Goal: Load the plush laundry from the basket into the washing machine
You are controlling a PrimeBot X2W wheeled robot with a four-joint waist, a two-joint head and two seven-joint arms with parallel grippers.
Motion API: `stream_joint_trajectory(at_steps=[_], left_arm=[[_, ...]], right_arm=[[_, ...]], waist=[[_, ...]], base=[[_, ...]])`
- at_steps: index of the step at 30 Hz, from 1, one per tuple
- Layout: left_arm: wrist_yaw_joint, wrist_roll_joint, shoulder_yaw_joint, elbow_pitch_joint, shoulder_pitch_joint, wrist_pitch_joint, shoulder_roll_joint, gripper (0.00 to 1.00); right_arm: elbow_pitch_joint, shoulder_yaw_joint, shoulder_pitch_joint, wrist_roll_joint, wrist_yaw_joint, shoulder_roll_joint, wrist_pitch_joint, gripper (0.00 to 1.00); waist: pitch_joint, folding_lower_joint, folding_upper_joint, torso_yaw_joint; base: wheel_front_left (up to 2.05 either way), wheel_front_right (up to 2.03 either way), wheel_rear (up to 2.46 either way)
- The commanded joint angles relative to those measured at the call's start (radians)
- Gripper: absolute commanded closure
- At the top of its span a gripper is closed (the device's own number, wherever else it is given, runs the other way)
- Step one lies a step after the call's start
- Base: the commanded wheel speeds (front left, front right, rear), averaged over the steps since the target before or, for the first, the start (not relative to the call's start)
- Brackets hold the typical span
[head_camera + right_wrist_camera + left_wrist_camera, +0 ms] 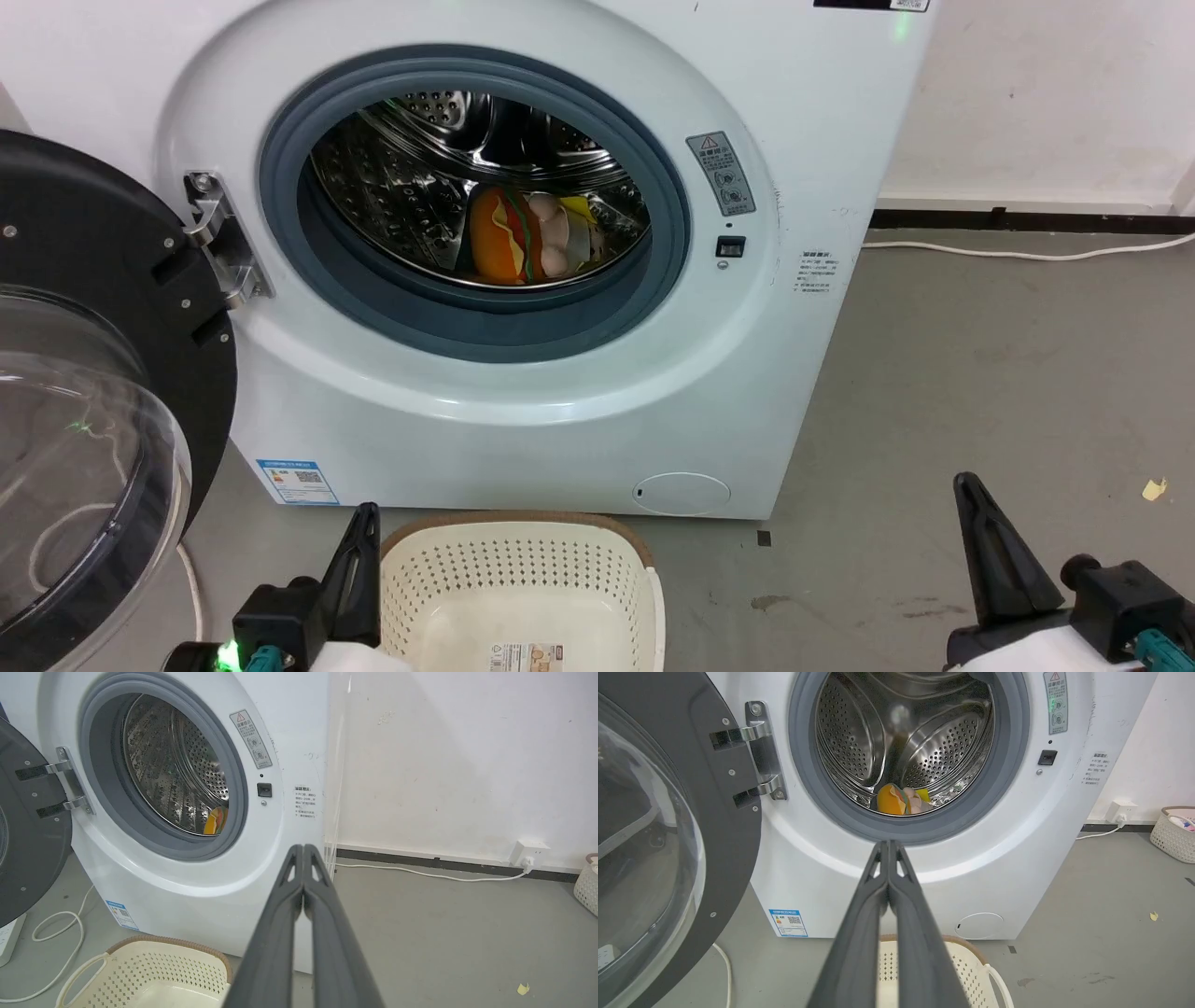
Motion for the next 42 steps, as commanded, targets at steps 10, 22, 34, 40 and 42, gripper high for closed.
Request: stream_joint_trajectory(at_steps=[10, 22, 34, 40, 42], left_arm=[[-0.009, 0.023, 0.013, -0.012, -0.017, 0.023, -0.009, 1.0], [-0.016, 0.046, 0.027, -0.019, -0.026, 0.052, -0.019, 1.0], [-0.022, 0.065, 0.039, -0.026, -0.034, 0.076, -0.029, 1.0], [-0.025, 0.075, 0.045, -0.029, -0.038, 0.089, -0.033, 1.0], [-0.026, 0.078, 0.047, -0.03, -0.039, 0.093, -0.035, 1.0]], right_arm=[[0.007, 0.006, -0.023, -0.015, 0.0, 0.0, 0.024, 1.0], [0.011, 0.011, -0.033, -0.026, 0.0, 0.001, 0.052, 1.0], [0.014, 0.016, -0.042, -0.035, -0.001, 0.001, 0.077, 1.0], [0.016, 0.018, -0.047, -0.04, -0.001, 0.001, 0.089, 1.0], [0.016, 0.019, -0.048, -0.042, -0.001, 0.001, 0.093, 1.0]], waist=[[-0.001, -0.0001, 0.0, 0.0], [-0.001, -0.0001, 0.0, 0.001], [-0.002, -0.0001, 0.0, 0.001], [-0.002, -0.0001, 0.0, 0.001], [-0.002, -0.0001, 0.0, 0.001]], base=[[0.0, 0.0, 0.0], [0.0, 0.0, 0.0], [0.0, 0.0, 0.0], [0.0, 0.0, 0.0], [0.0, 0.0, 0.0]])
